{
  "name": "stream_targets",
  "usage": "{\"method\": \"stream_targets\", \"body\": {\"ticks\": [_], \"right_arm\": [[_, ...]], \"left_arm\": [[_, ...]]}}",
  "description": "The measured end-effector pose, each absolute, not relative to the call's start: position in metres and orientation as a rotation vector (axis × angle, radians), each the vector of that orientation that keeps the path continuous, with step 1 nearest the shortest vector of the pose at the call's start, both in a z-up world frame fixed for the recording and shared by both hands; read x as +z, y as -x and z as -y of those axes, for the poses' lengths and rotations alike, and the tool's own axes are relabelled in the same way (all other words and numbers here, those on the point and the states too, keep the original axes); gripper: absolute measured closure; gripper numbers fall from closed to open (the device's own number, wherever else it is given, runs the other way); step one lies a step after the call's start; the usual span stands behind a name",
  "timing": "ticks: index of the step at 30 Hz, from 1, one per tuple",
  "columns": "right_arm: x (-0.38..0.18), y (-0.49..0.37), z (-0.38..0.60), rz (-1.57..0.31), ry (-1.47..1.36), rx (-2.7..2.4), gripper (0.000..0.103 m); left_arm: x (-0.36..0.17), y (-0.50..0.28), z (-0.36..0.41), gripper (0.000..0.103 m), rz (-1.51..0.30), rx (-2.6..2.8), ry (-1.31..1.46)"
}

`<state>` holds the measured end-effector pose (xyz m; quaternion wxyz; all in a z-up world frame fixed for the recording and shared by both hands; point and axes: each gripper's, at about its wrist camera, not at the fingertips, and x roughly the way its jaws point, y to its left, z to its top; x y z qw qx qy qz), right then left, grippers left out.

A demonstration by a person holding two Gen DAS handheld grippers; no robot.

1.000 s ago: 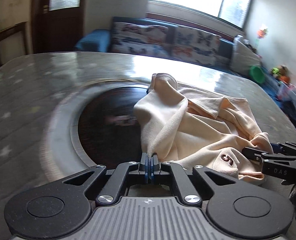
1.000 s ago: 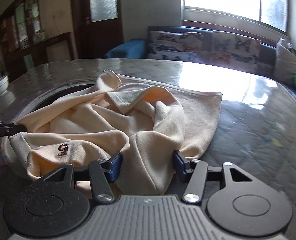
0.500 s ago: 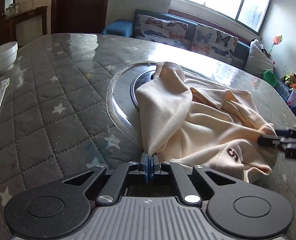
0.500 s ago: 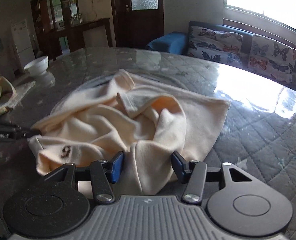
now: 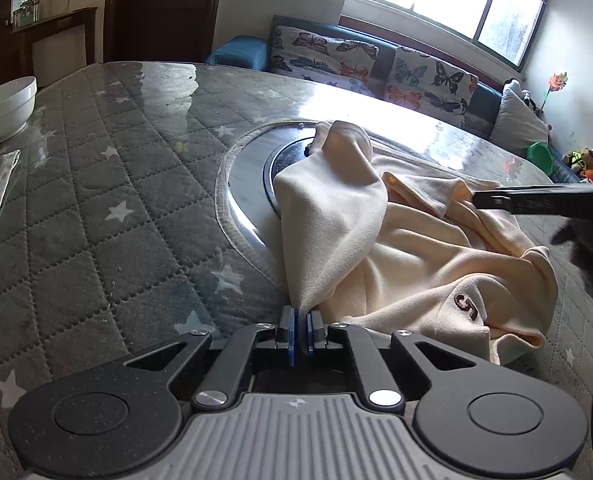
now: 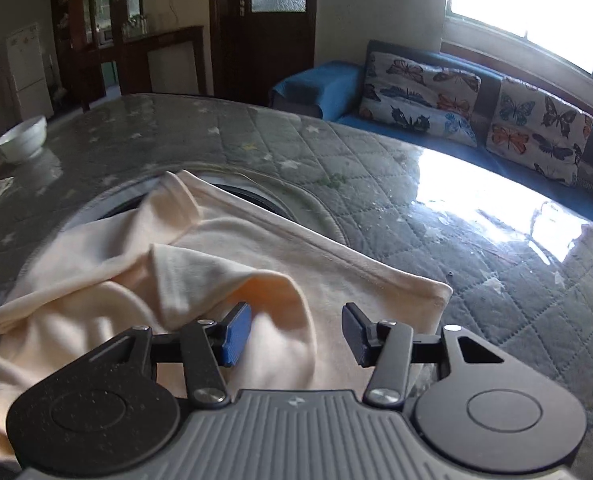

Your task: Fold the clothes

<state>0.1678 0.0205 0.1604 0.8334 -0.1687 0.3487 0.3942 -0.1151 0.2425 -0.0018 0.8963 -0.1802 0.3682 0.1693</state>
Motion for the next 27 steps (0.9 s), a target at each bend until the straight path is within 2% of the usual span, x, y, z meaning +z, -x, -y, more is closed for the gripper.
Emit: {"method": "stream_targets", "body": {"ticks": [3, 6, 8, 14, 21, 25, 27], "right_arm": [[0.151, -0.181, -0.030, -0.768, 0.345, 0.845, 0.060], [0.145, -0.187, -0.036, -0.785, 0.328, 0.862, 0.072], [0.144, -0.185, -0.034, -0.777, 0.307, 0.891, 0.095], [0.163, -0.167, -0.011, -0.666, 0.315, 0.811, 0.100], [0.198, -0.155, 0.036, -0.598, 0.316, 0.736, 0.100], [0.196, -0.151, 0.038, -0.631, 0.339, 0.787, 0.093], [0.189, -0.154, 0.029, -0.654, 0.345, 0.816, 0.085]], "left_arm": [[-0.002, 0.113, -0.241, 0.094, -0.767, 0.353, 0.364], [-0.002, 0.113, -0.240, 0.094, -0.766, 0.355, 0.360], [-0.002, 0.113, -0.240, 0.094, -0.765, 0.357, 0.361], [-0.002, 0.112, -0.238, 0.093, -0.763, 0.358, 0.357], [-0.001, 0.112, -0.236, 0.089, -0.758, 0.361, 0.350], [0.005, 0.114, -0.233, 0.072, -0.740, 0.369, 0.332], [0.010, 0.117, -0.231, 0.065, -0.726, 0.371, 0.319]]}}
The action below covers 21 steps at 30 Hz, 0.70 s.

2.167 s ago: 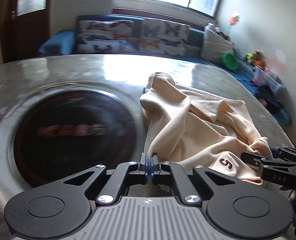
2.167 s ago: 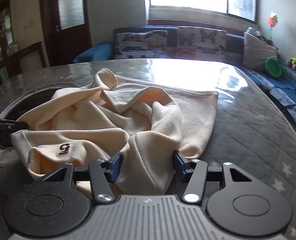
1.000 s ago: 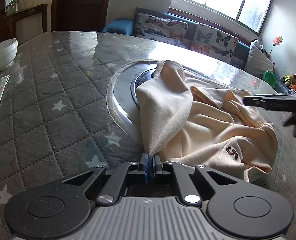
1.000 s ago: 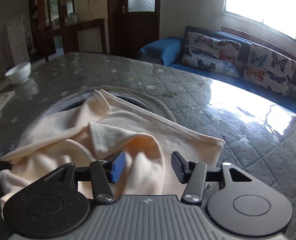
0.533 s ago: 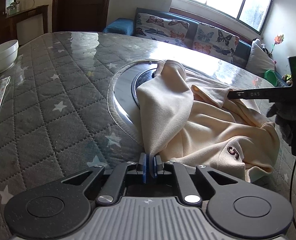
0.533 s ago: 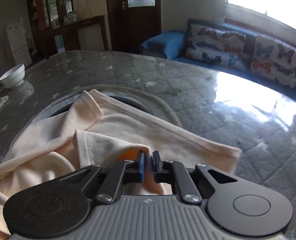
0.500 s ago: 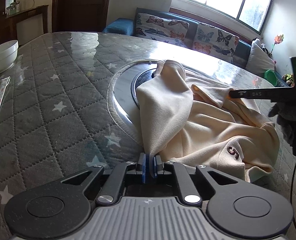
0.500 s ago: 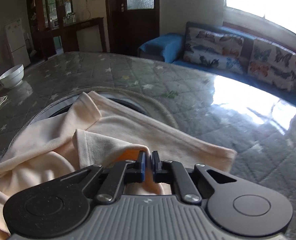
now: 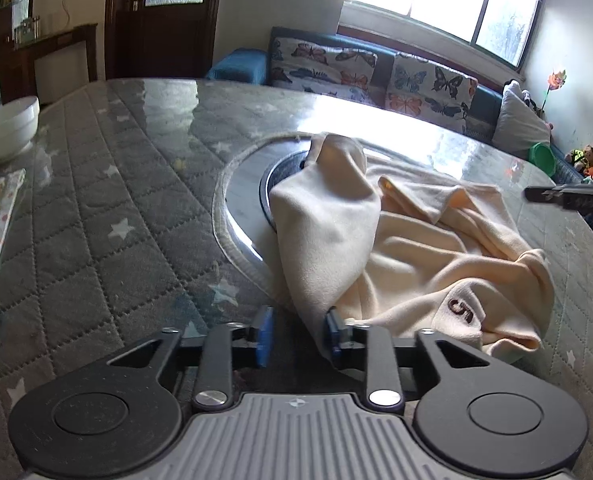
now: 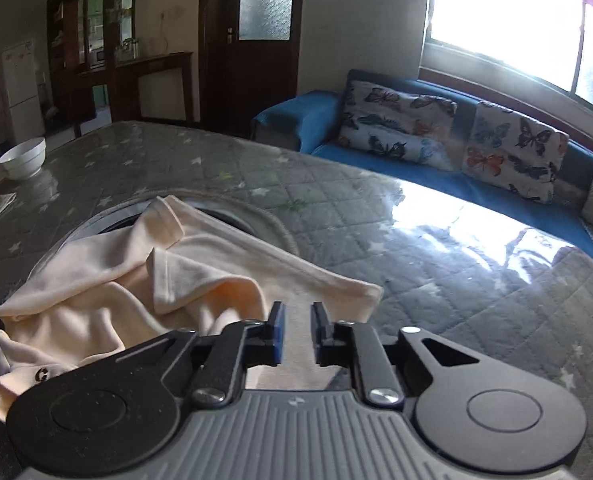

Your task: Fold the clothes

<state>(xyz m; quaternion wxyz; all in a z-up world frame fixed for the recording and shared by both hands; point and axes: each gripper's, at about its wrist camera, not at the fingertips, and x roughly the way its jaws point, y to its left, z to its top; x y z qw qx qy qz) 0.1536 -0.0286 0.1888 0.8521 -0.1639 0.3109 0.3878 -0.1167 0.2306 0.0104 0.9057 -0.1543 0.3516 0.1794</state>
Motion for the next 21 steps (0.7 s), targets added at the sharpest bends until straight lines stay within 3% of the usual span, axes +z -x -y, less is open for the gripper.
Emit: {"method": "stream_targets", "body": {"ticks": [6, 11, 13, 14, 15, 21], "right_arm": [[0.162, -0.173, -0.002, -0.730, 0.315, 0.876, 0.071], [0.144, -0.192, -0.022, -0.783, 0.256, 0.918, 0.070], [0.142, -0.195, -0.025, -0.797, 0.246, 0.935, 0.076], [0.142, -0.194, -0.024, -0.793, 0.244, 0.941, 0.093], [0.144, -0.192, -0.023, -0.781, 0.242, 0.947, 0.098], [0.173, -0.171, 0.006, -0.653, 0.238, 0.876, 0.101]], "left_arm": [[0.023, 0.122, -0.228, 0.055, -0.706, 0.374, 0.277], [0.028, 0.117, -0.224, 0.053, -0.704, 0.355, 0.249], [0.029, 0.113, -0.221, 0.053, -0.704, 0.342, 0.241], [0.030, 0.110, -0.219, 0.053, -0.704, 0.332, 0.239], [0.029, 0.107, -0.216, 0.053, -0.705, 0.322, 0.237], [0.029, 0.081, -0.192, 0.053, -0.701, 0.234, 0.215]]}}
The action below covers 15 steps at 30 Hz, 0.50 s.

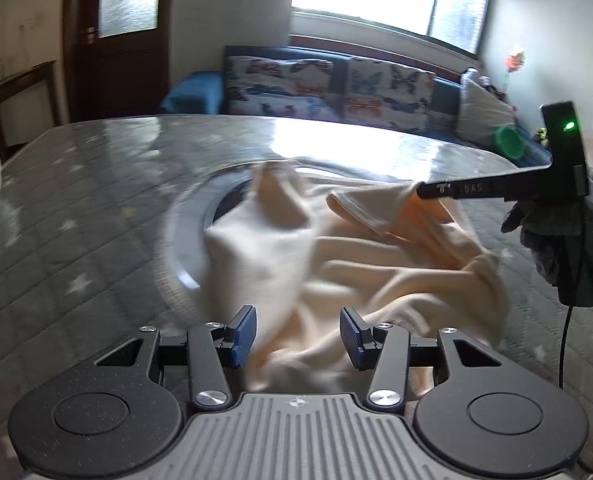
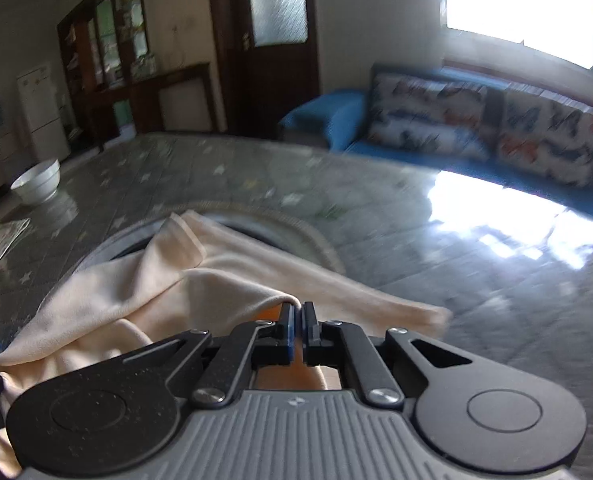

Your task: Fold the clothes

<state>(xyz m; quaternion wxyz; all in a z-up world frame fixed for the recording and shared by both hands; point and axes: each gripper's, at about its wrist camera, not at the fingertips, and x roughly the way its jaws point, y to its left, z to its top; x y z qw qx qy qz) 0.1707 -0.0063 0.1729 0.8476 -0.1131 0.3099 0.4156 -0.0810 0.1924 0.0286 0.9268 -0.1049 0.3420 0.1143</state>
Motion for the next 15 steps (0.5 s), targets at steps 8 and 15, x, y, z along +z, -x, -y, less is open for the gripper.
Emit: {"method": "stream_targets", "body": {"ticks": [8, 15], "right_arm": [[0.214, -0.143, 0.078, -0.542, 0.268, 0.700, 0.101], [0.207, -0.108, 0.140, -0.574, 0.315, 0.533, 0.101]], "left_arm": [[0.031, 0.044, -0.139, 0.053, -0.674, 0.012, 0.146], [0.020, 0.032, -0.101, 0.053, -0.681, -0.165, 0.075]]}}
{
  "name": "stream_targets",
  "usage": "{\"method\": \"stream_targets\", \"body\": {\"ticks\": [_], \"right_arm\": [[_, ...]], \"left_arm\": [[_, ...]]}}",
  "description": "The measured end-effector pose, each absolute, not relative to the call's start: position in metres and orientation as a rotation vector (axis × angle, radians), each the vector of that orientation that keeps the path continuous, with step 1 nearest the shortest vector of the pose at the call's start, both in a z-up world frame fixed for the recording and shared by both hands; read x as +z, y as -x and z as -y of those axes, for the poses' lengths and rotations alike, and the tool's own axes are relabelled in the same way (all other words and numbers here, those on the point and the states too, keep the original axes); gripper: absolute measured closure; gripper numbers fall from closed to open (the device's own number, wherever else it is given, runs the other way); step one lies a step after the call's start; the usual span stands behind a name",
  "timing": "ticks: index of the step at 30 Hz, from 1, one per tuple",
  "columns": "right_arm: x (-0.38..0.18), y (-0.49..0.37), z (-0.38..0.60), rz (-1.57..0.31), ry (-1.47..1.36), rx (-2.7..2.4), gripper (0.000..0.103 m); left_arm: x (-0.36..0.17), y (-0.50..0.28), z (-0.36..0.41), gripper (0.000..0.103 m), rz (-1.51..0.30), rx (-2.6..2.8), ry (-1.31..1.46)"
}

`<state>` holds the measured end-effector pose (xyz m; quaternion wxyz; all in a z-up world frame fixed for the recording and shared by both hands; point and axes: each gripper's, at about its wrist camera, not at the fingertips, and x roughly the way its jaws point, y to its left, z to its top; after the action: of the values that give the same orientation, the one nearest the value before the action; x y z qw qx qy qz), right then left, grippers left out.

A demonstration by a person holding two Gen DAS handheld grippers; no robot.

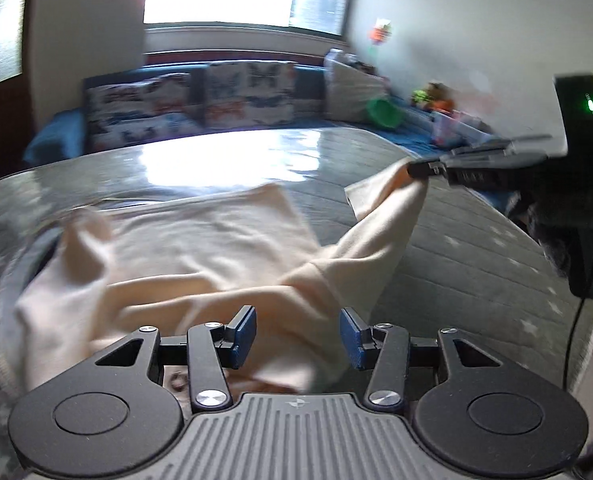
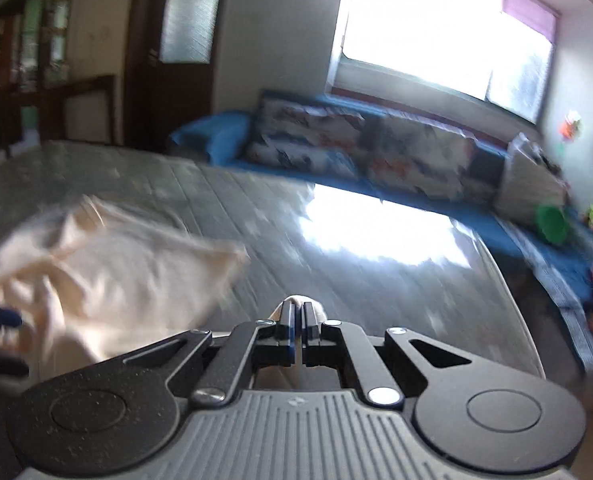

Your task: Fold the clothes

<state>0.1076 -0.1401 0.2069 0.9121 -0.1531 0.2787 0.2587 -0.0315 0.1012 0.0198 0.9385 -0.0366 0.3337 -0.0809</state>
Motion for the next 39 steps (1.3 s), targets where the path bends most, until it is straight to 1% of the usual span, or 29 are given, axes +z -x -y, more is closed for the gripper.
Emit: {"method": "stream_targets", "body": {"ticks": [3, 6, 9, 10, 11, 12, 17, 20, 21, 23, 25, 26, 27, 28, 29, 32, 37, 38, 39], "right_arm": [[0.185, -0.095, 0.168, -0.686, 0.300, 0.478, 0.099], [0.169, -0.088, 0.186, -0.731, 0.299, 0.431, 0.095], [0.169, -0.086, 0.200, -0.723, 0.263, 0.405, 0.089], [0.171, -0.088, 0.200, -0.716, 0.247, 0.412, 0.082], [0.172, -0.091, 0.200, -0.710, 0.231, 0.421, 0.072], [0.174, -0.093, 0.201, -0.703, 0.216, 0.430, 0.069], [0.170, -0.106, 0.178, -0.686, 0.219, 0.505, 0.069], [0.160, -0.112, 0.159, -0.693, 0.255, 0.547, 0.065], [0.156, -0.114, 0.153, -0.696, 0.272, 0.548, 0.065], [0.146, -0.116, 0.146, -0.702, 0.303, 0.540, 0.067], [0.142, -0.115, 0.145, -0.688, 0.316, 0.538, 0.068], [0.143, -0.114, 0.146, -0.684, 0.317, 0.530, 0.073], [0.144, -0.113, 0.148, -0.679, 0.317, 0.522, 0.078], [0.145, -0.113, 0.150, -0.677, 0.316, 0.512, 0.088], [0.146, -0.112, 0.153, -0.675, 0.310, 0.505, 0.092], [0.152, -0.106, 0.165, -0.648, 0.303, 0.479, 0.097], [0.178, -0.083, 0.196, -0.581, 0.273, 0.431, 0.099], [0.183, -0.077, 0.203, -0.573, 0.266, 0.418, 0.099], [0.185, -0.071, 0.209, -0.569, 0.264, 0.401, 0.099]], "left_arm": [[0.013, 0.030, -0.088, 0.053, -0.700, -0.230, 0.038], [0.006, 0.030, -0.077, 0.053, -0.718, -0.281, -0.004], [-0.001, 0.029, -0.071, 0.054, -0.728, -0.298, -0.032], [-0.003, 0.027, -0.071, 0.054, -0.734, -0.298, -0.035], [-0.006, 0.026, -0.070, 0.055, -0.739, -0.294, -0.039], [-0.008, 0.024, -0.069, 0.055, -0.743, -0.287, -0.043], [-0.019, 0.019, -0.062, 0.058, -0.750, -0.269, -0.076], [-0.022, 0.019, -0.057, 0.060, -0.745, -0.265, -0.116], [-0.023, 0.019, -0.056, 0.061, -0.741, -0.265, -0.127], [-0.023, 0.020, -0.055, 0.071, -0.735, -0.264, -0.140], [-0.024, 0.022, -0.056, 0.077, -0.730, -0.270, -0.146], [-0.024, 0.023, -0.057, 0.082, -0.728, -0.270, -0.150], [-0.023, 0.023, -0.057, 0.084, -0.726, -0.272, -0.152], [-0.023, 0.024, -0.057, 0.089, -0.726, -0.275, -0.152], [-0.022, 0.024, -0.058, 0.091, -0.726, -0.278, -0.150], [-0.015, 0.031, -0.062, 0.093, -0.725, -0.308, -0.121], [0.002, 0.058, -0.068, 0.094, -0.717, -0.394, -0.109], [0.004, 0.064, -0.069, 0.098, -0.718, -0.414, -0.110], [0.005, 0.069, -0.069, 0.098, -0.722, -0.429, -0.112]]}}
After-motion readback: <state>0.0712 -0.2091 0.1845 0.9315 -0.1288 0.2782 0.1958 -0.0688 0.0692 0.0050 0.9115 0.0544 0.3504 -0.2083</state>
